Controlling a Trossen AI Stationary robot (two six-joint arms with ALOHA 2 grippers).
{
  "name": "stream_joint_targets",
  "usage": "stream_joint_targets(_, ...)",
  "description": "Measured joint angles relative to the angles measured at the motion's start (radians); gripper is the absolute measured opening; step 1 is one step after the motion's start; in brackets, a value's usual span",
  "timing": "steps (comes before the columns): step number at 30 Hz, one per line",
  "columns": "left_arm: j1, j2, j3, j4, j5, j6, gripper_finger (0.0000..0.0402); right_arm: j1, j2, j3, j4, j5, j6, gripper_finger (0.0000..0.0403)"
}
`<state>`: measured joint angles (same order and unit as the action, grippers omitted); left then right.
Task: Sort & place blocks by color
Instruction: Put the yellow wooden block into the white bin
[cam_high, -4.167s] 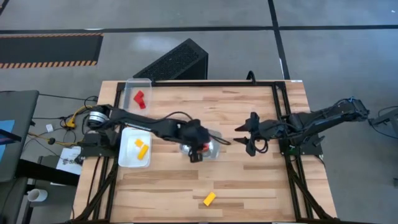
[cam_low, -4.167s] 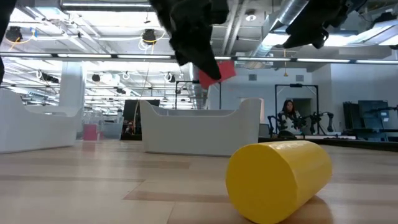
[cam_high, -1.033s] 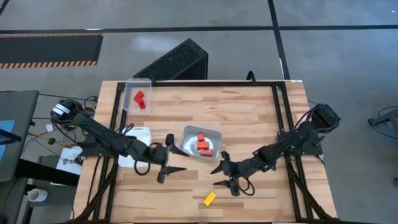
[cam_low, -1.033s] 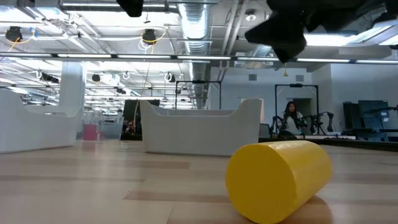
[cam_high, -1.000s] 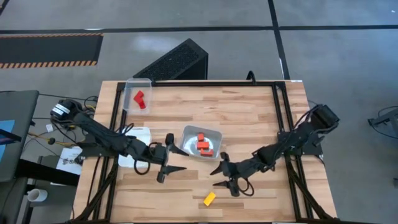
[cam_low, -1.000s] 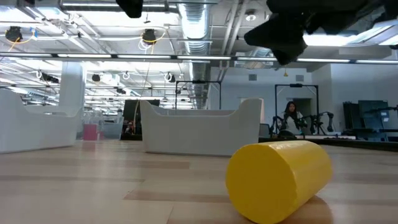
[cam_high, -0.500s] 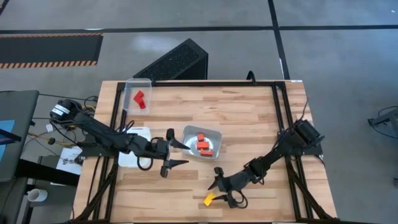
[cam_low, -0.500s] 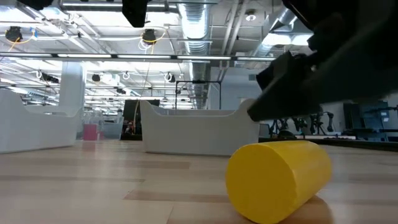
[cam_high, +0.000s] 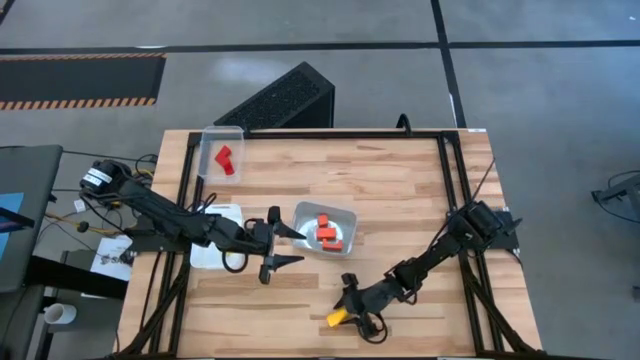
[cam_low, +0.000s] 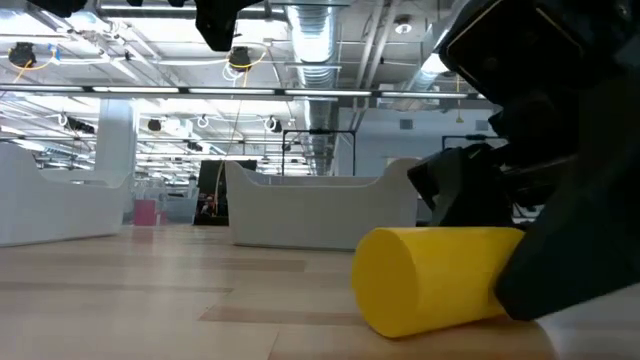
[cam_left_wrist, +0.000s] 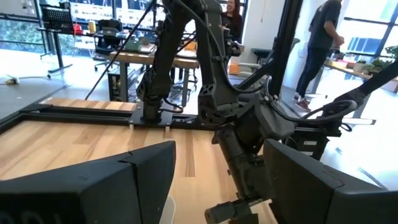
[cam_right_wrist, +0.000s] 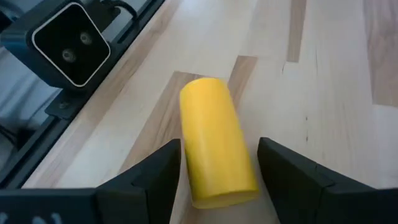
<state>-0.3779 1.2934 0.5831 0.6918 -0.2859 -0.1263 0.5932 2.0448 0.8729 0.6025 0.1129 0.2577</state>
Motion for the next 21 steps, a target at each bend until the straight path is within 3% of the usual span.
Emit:
stream_joint_targets(7,0.000,0.000,0.000,-0.001,-0.009,-0.017,0.0229,-0.004,-0.005,0.002,-0.068,0.000,0.034,0.0213)
stream_joint_targets(14,0.000,0.000,0.000,-0.005,-0.016,-0.019,0.0229,-0.005,-0.028,0.001,-0.092,-0.004,0.040,0.0121)
stream_joint_targets(21,-0.019,0.001,0.000,0.014,0.051,0.067,0.0237,-0.061,-0.177,-0.005,-0.121,-0.041,0.148,0.0121)
